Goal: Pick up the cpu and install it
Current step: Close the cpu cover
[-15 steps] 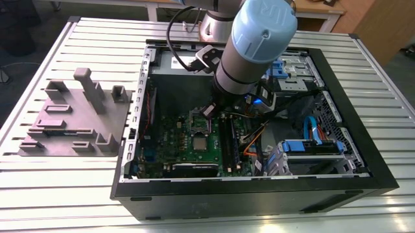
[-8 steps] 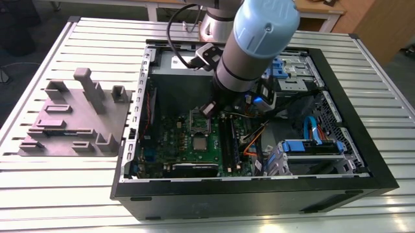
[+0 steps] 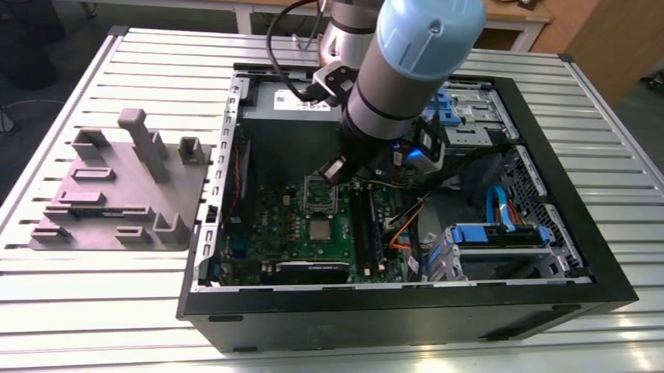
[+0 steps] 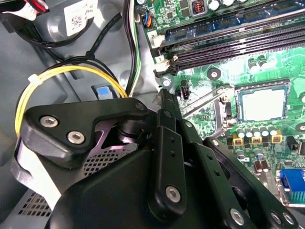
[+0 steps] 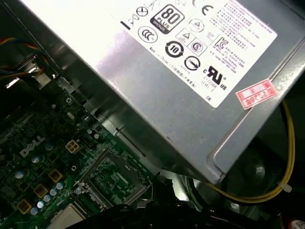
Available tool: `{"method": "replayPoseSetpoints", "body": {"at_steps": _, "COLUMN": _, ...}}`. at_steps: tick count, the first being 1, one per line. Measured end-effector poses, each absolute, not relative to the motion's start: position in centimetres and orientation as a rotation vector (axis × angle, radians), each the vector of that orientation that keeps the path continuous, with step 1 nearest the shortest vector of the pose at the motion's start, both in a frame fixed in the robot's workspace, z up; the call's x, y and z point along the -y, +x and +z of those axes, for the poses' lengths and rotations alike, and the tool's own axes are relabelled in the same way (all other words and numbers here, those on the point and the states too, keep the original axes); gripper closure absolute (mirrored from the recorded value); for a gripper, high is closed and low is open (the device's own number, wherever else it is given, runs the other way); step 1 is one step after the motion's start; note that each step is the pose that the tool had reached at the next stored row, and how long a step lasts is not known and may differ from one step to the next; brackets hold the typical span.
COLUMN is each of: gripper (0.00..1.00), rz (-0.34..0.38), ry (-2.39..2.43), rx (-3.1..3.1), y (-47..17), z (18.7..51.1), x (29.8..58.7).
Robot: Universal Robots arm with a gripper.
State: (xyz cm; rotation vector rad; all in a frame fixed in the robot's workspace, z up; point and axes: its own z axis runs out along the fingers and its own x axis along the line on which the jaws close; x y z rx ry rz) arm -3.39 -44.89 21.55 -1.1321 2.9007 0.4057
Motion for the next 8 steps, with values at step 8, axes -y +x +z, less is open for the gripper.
{"method": "replayPoseSetpoints", "body": {"at_steps": 8, "gripper": 0.90, "rz": 0.393, "ry": -1.160, "rx": -2.897, "y": -3.39, "z": 21.92, "x": 44.85}}
